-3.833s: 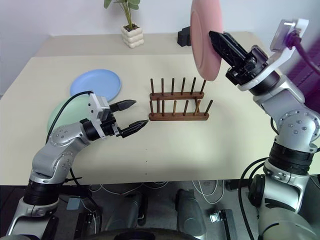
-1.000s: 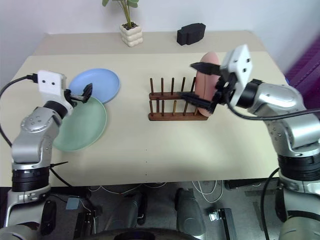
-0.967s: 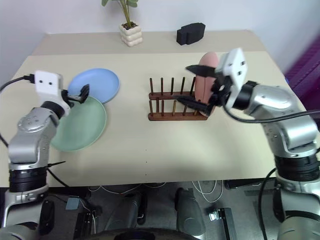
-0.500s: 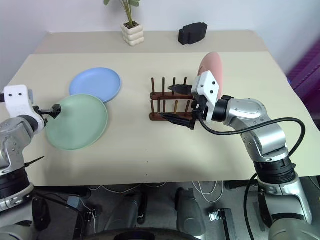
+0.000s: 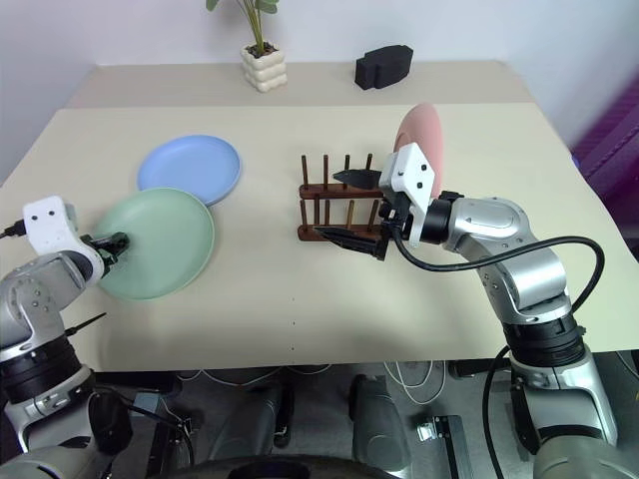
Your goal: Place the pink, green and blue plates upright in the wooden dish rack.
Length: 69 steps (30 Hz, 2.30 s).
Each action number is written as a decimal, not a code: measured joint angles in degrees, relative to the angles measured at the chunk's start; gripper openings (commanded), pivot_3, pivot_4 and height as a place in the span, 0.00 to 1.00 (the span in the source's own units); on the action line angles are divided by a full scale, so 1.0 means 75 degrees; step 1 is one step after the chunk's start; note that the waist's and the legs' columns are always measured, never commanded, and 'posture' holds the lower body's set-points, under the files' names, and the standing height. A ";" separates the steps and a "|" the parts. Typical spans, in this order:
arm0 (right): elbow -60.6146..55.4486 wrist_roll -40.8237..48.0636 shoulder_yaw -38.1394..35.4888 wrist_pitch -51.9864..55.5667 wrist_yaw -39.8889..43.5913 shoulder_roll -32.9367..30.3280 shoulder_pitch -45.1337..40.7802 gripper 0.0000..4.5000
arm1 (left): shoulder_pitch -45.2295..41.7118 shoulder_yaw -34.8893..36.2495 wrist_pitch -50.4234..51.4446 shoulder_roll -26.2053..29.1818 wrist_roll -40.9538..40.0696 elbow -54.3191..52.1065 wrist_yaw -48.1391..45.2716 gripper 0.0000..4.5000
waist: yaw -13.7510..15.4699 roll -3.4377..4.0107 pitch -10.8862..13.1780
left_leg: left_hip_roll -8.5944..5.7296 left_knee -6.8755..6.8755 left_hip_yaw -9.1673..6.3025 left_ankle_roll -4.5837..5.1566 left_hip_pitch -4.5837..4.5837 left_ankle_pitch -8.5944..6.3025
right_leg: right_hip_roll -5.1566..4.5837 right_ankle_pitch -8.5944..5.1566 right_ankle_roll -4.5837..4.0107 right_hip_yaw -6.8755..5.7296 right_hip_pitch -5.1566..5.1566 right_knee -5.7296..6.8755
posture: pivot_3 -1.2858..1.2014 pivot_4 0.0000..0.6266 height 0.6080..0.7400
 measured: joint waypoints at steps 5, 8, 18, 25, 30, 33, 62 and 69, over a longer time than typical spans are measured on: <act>0.0000 -0.0011 -0.0003 0.0000 0.0004 0.0010 -0.0001 1.00 | 0.0024 0.0015 -0.0092 -0.0030 -0.0007 -0.0052 -0.0006 0.01 | 0.0008 -0.0001 -0.0001 | 0.0000 0.0001 0.0000 -0.0002 0.0000 0.0001 | -0.0001 0.0001 -0.0001 0.0000 0.0000 0.0001 | 0.52 0.24 0.97; 0.0000 -0.0015 -0.0004 -0.0001 0.0010 0.0018 -0.0001 1.00 | 0.0024 0.0044 -0.0187 -0.0035 -0.0002 -0.0116 0.0003 0.01 | 0.0005 -0.0001 -0.0002 | 0.0000 0.0001 0.0001 -0.0005 0.0003 0.0003 | -0.0001 0.0004 -0.0005 0.0000 0.0001 0.0001 | 0.52 0.24 0.97; 0.0002 -0.0086 -0.0004 -0.0100 0.0053 0.0049 -0.0004 1.00 | 0.0024 0.0138 -0.0797 -0.0275 -0.0368 -0.0317 -0.0351 0.01 | 0.0013 -0.0002 -0.0002 | 0.0001 0.0002 0.0001 -0.0007 0.0001 0.0004 | -0.0002 0.0006 -0.0005 0.0001 0.0001 0.0000 | 0.52 0.24 0.97; 0.0004 -0.0404 -0.0003 -0.0243 0.0010 0.0045 -0.0242 1.00 | -0.0212 0.0040 -0.1850 -0.0574 -0.0900 -0.0612 -0.0621 0.01 | 0.0003 -0.0002 -0.0002 | 0.0000 0.0003 0.0004 -0.0009 0.0001 0.0005 | -0.0001 0.0007 -0.0006 0.0000 0.0000 0.0001 | 0.52 0.24 0.97; 0.0063 -0.1301 0.0367 -0.0745 0.0009 0.0007 -0.0675 1.00 | -0.0698 -0.0646 -0.2505 -0.0871 -0.1004 -0.0879 -0.0496 0.01 | 0.0020 -0.0003 -0.0003 | -0.0007 0.0007 0.0003 -0.0010 -0.0001 0.0006 | 0.0000 0.0010 -0.0001 0.0001 0.0003 -0.0001 | 0.52 0.24 0.97; 0.0285 -0.1866 0.0739 -0.1056 -0.0001 0.0017 -0.0830 1.00 | -0.0936 -0.1329 -0.2948 -0.0942 -0.0934 -0.1148 -0.0399 0.01 | 0.0011 -0.0003 -0.0003 | -0.0011 0.0008 0.0006 -0.0010 -0.0004 0.0006 | -0.0001 0.0017 0.0010 0.0005 0.0004 -0.0008 | 0.52 0.24 0.97; 0.2710 -0.6723 0.2541 -0.4840 -0.2223 0.1584 -0.2112 0.88 | -0.2022 -0.3048 -0.3435 -0.1781 -0.0306 -0.1817 0.0738 0.00 | -0.0010 -0.0003 -0.0003 | -0.0015 0.0007 0.0006 -0.0017 -0.0004 0.0011 | 0.0003 0.0034 0.0028 0.0007 0.0000 -0.0006 | 0.52 0.24 0.97; 0.3140 -0.7120 0.2549 -0.5057 -0.2447 0.1687 -0.2112 0.14 | -0.2025 -0.3053 -0.3282 -0.1837 -0.0386 -0.1908 0.0674 0.00 | -0.0015 -0.0003 -0.0003 | -0.0015 0.0007 0.0005 -0.0018 -0.0004 0.0012 | 0.0004 0.0034 0.0028 0.0007 0.0000 -0.0005 | 0.52 0.24 0.97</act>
